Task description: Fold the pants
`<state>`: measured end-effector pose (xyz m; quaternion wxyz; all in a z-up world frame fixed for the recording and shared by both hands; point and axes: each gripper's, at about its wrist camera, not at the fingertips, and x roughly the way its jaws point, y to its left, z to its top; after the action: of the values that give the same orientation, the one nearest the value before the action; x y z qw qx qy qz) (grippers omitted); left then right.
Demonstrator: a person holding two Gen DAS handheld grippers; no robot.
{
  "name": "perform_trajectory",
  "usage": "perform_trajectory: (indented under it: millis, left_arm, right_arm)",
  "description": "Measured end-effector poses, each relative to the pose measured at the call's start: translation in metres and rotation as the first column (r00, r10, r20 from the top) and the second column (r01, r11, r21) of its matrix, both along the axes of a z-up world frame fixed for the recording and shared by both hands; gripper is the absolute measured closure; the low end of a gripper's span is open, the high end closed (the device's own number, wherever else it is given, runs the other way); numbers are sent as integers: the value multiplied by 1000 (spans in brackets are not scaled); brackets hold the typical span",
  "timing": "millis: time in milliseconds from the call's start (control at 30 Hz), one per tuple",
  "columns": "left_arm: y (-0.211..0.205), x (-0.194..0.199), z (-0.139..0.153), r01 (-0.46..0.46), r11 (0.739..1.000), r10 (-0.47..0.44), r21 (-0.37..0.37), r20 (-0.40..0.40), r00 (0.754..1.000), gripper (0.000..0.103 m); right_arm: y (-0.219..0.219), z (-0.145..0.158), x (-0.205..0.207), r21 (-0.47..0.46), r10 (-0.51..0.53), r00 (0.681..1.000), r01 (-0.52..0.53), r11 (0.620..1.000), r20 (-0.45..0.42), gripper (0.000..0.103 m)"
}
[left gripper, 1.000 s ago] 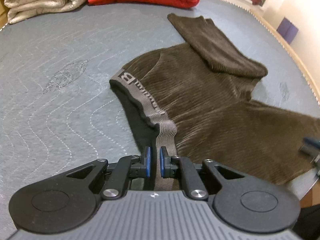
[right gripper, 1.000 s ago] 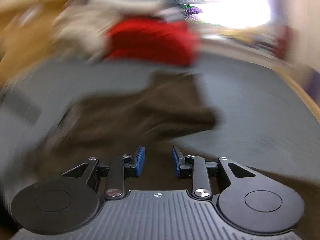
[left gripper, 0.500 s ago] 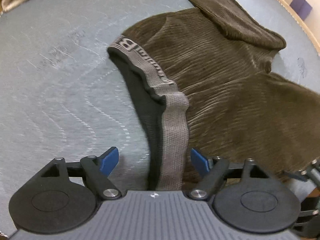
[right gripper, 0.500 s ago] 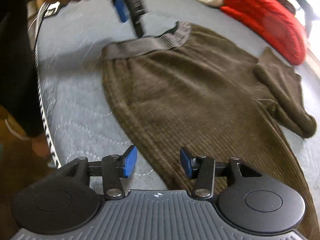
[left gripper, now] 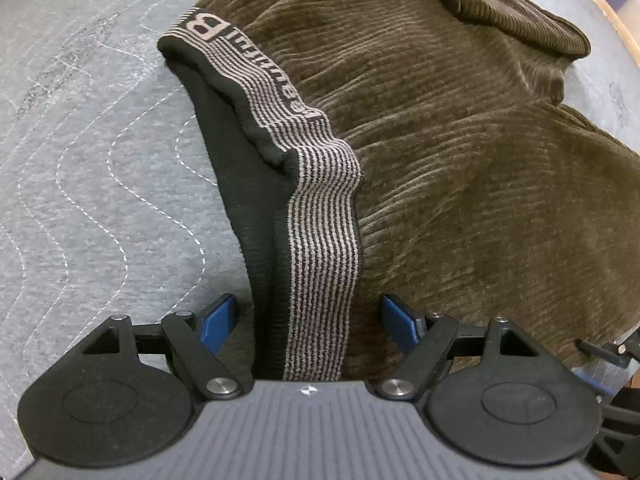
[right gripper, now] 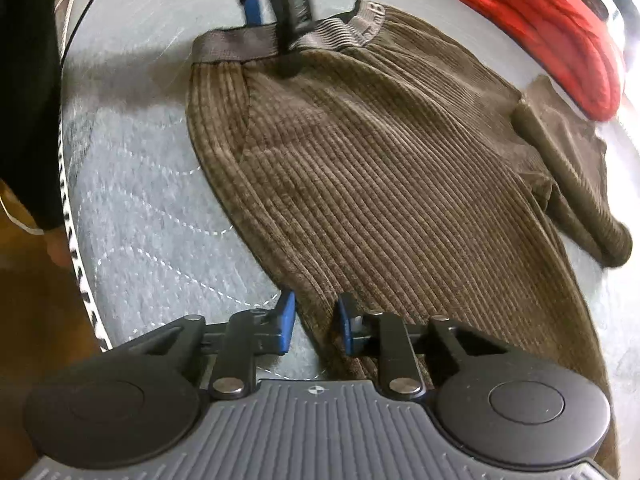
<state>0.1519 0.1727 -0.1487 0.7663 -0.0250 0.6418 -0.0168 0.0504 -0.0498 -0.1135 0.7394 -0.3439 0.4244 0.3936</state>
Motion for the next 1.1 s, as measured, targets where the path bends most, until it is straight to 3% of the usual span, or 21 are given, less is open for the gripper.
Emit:
perform_trajectory:
  millis: [33,100,333,433,567,600,833,1100]
  left_arm:
    - [-1,0,0,8,1000,-8,-2,4,1000,23]
    - [0,0,1,20,999,-20,-34,6,1000,38]
    - [6,-2,7,34,998,-33,-59,18,999,57]
    - [10,-3,9,31,997,-30,-75,19,999,56]
    - [16,-4,6,-25,999,25,-46,-6,1000,26]
    - [13,-2,4,-21,999,21,-32,-6,1000,24]
    - [-7,-1,-2,48,999,-48,-15,1,999,25]
    - [-13,1,0,48,998,-47,-49,9,999,50]
  right_arm:
    - [-1,2,0,5,0,1000,0,1000,0,84]
    - [-1,2,0,11,1,1000,-1,1000,-2,85]
    - [0,0,0,2,10,1000,-10,1000,-4,87]
    - [3,-3,0,-4,13,1000,-13,1000,-3,87]
    - [4,-4,-1,-13,12,1000,-12,1000,1,86]
    - [4,-5,-1,-15,12,1000,-12,1000,0,86]
    - [5,-8,-6,-34,34,999,-33,999,18,83]
    - [2,-6,-8,-28,45,999,-44,999,24,84]
